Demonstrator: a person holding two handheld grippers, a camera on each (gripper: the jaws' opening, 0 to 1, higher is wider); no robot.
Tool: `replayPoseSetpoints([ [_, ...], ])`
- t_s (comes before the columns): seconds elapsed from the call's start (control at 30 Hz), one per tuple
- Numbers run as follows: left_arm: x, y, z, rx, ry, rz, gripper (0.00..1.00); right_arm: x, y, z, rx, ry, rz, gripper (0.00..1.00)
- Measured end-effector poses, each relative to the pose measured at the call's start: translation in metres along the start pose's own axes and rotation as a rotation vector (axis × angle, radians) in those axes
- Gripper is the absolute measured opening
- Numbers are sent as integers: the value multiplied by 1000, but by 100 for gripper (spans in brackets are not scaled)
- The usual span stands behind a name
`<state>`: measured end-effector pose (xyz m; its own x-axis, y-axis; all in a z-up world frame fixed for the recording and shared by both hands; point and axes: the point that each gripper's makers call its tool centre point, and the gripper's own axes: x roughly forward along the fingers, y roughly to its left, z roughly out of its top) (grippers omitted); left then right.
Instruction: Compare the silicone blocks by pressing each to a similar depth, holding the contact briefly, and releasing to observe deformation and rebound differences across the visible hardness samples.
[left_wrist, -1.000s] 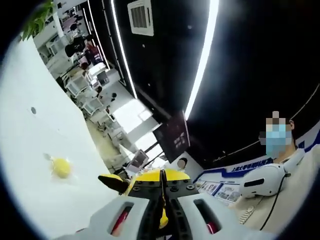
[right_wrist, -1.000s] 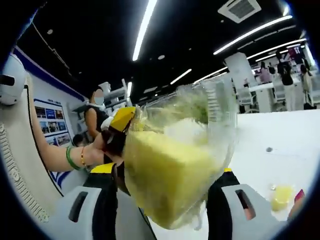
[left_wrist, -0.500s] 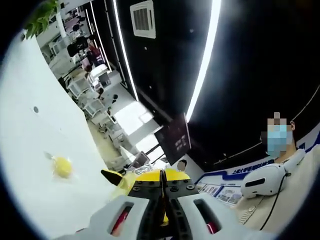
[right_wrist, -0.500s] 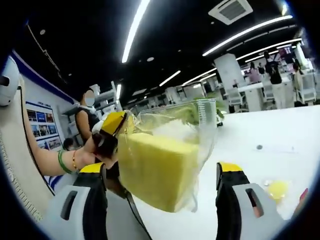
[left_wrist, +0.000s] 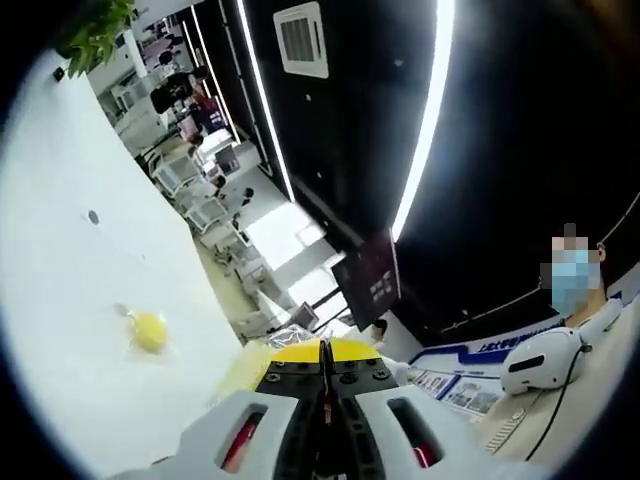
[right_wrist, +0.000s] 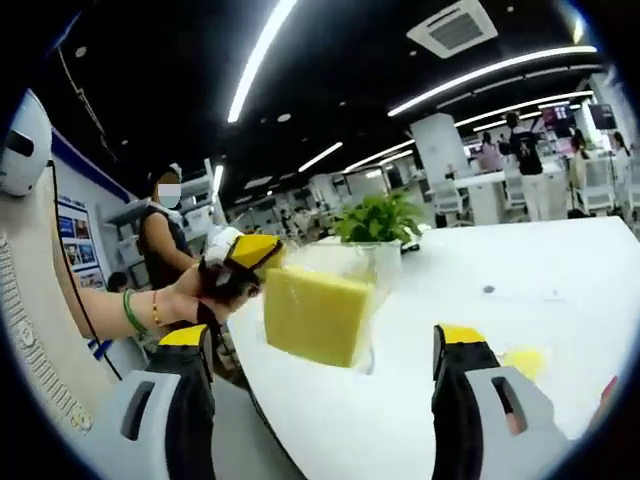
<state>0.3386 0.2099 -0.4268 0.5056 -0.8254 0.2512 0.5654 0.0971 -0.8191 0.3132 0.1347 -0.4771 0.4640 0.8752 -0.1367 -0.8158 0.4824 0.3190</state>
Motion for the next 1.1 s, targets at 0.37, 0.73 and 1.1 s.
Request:
replayPoseSetpoints([
  [0.37, 1, 66, 10, -23, 7, 103, 0, -43, -20, -25, 68, 38, -128, 84],
  [0.73, 11, 128, 29, -20, 24, 194, 0, -65, -45, -44, 138, 63, -233, 83],
  [1.1, 30, 196, 25, -72, 82, 300, 0, -69, -75, -44, 172, 75, -314, 81],
])
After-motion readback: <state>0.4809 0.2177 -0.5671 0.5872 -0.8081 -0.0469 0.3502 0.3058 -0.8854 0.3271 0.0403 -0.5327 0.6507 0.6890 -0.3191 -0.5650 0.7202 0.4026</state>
